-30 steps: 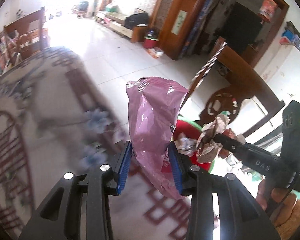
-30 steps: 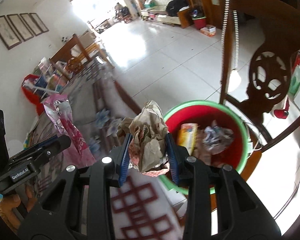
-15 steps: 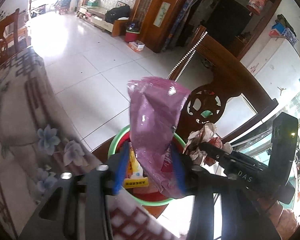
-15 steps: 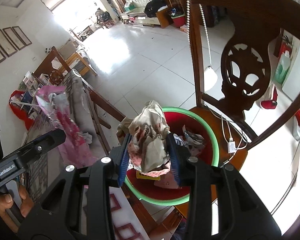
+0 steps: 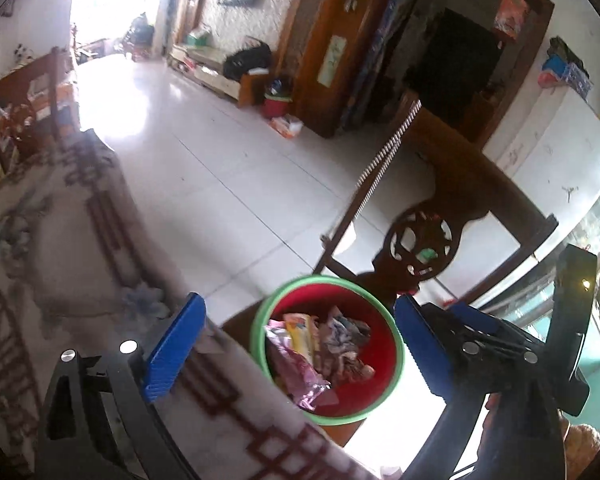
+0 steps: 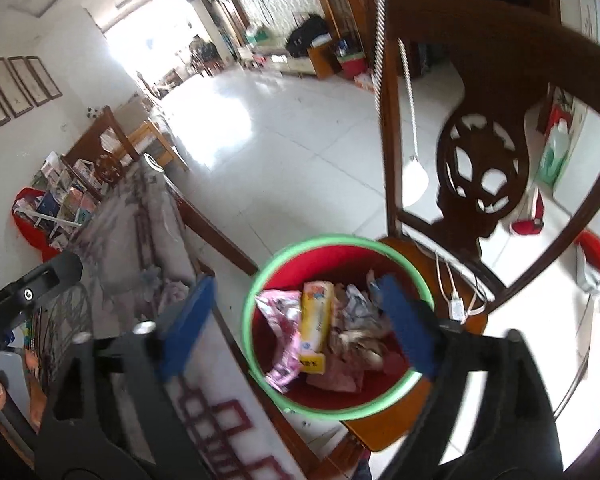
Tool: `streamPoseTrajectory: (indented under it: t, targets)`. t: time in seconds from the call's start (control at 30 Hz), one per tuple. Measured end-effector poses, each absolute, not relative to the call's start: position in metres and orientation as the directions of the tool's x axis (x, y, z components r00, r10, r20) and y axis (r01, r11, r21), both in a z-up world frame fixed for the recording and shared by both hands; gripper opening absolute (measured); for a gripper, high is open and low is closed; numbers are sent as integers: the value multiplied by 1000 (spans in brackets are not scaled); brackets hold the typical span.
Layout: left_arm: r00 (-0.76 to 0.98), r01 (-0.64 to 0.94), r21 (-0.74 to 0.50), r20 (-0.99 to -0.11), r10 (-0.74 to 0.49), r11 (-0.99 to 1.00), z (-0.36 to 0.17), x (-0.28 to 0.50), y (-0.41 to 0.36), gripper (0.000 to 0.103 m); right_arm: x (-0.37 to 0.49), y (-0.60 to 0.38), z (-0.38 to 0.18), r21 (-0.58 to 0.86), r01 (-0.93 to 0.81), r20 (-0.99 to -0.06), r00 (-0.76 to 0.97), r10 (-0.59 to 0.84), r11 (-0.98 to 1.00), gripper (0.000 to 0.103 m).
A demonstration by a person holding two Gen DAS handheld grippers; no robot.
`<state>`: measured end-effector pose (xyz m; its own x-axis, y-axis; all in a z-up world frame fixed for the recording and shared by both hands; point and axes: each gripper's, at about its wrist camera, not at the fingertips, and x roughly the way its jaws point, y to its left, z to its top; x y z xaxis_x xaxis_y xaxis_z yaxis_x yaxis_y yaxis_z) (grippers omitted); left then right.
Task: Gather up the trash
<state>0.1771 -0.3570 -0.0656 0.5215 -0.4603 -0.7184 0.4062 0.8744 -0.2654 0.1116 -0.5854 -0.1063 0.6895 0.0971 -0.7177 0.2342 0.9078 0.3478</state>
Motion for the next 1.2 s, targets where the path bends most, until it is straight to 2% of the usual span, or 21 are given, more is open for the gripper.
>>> streamPoseTrajectory:
  t: [0.07, 0.13, 0.27, 0.3, 0.37, 0.47, 0.57, 0.7, 0.83, 1.2]
  targets:
    - [563, 393, -254, -693, -450, 883, -54, 172, -337, 91, 109, -569, -93, 347, 210, -682, 725, 92, 914, 98]
    - [605, 373, -232, -673, -425, 898, -43, 166, -316, 95, 108, -551, -82, 339, 185, -655, 750, 90, 922, 98]
    - [695, 313, -182, -624, -355, 932, -21, 153, -276, 95, 101, -509, -57, 296, 128, -585, 808, 74, 947, 98]
    - [725, 287, -163, -608, -325, 944, -15, 148, -264, 95, 97, -498, -50, 279, 123, -552, 832, 54, 952, 98]
    - [763, 247, -149, -580, -287, 958, -7, 141, -243, 95, 79, -467, -34, 220, 120, -414, 910, -19, 968, 98]
    - [823, 206, -158, -506, -259, 966, 6, 125, -210, 95, 64, -432, -19, 155, 125, -291, 954, -76, 980, 98]
    - [865, 182, -104, -455, -210, 978, 16, 108, -184, 95, 64, -402, -10, 136, 106, -309, 949, -59, 985, 98]
    - [871, 141, -44, -469, -145, 989, 18, 95, -162, 95, 60, -369, -8, 175, 95, -340, 940, -31, 980, 98]
    - [887, 153, 0, -441, -138, 988, 19, 76, -138, 95, 52, -344, -9, 171, 79, -356, 934, -13, 982, 98]
    - [834, 195, -134, -500, -236, 972, 25, 58, -77, 95, 28, -283, 3, 131, 89, -355, 934, -37, 987, 98]
